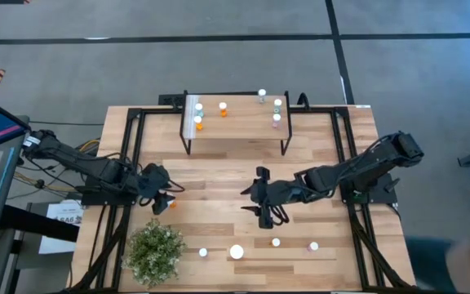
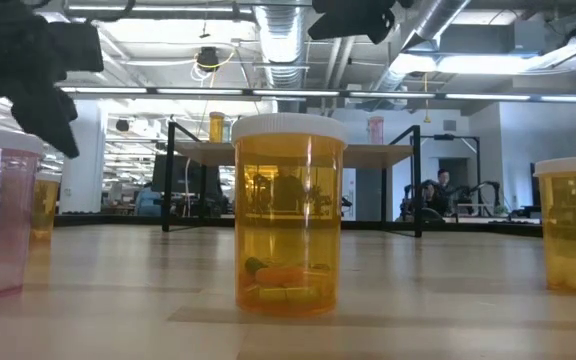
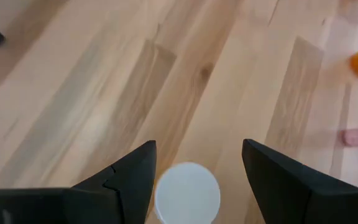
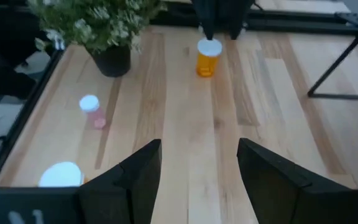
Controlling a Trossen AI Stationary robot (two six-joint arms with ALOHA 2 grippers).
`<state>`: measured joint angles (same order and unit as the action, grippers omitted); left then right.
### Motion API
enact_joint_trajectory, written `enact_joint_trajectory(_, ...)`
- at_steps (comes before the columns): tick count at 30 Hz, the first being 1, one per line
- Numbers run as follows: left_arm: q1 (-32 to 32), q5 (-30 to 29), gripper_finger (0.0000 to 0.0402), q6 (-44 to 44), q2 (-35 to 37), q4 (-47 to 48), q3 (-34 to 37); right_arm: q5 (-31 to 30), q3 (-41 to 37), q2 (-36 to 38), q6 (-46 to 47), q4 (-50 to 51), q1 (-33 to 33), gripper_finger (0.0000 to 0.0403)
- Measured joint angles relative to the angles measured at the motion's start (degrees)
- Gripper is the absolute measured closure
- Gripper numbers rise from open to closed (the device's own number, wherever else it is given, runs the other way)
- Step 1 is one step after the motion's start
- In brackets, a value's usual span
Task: Pick and place medicine bottles onto shelf by color
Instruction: Put the top large orange bottle on the shelf
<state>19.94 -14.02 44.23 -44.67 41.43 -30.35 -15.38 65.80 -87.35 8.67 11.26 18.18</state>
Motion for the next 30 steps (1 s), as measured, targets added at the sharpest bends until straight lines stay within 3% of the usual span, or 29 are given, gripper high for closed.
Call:
enact_joint_trajectory(15,0.0,3.3,0.0083,4.3,-7.6,5.9,-0.1,0.0,0.0,-0.1,-0.1,-0.7,-1.8,0.0172)
enact_joint_trajectory(30,-0.1,6.3,0.0089,4.6,-17.3,5.5,0.1,0.0,0.0,-0.1,-0.1,-1.1,-1.8,0.0172)
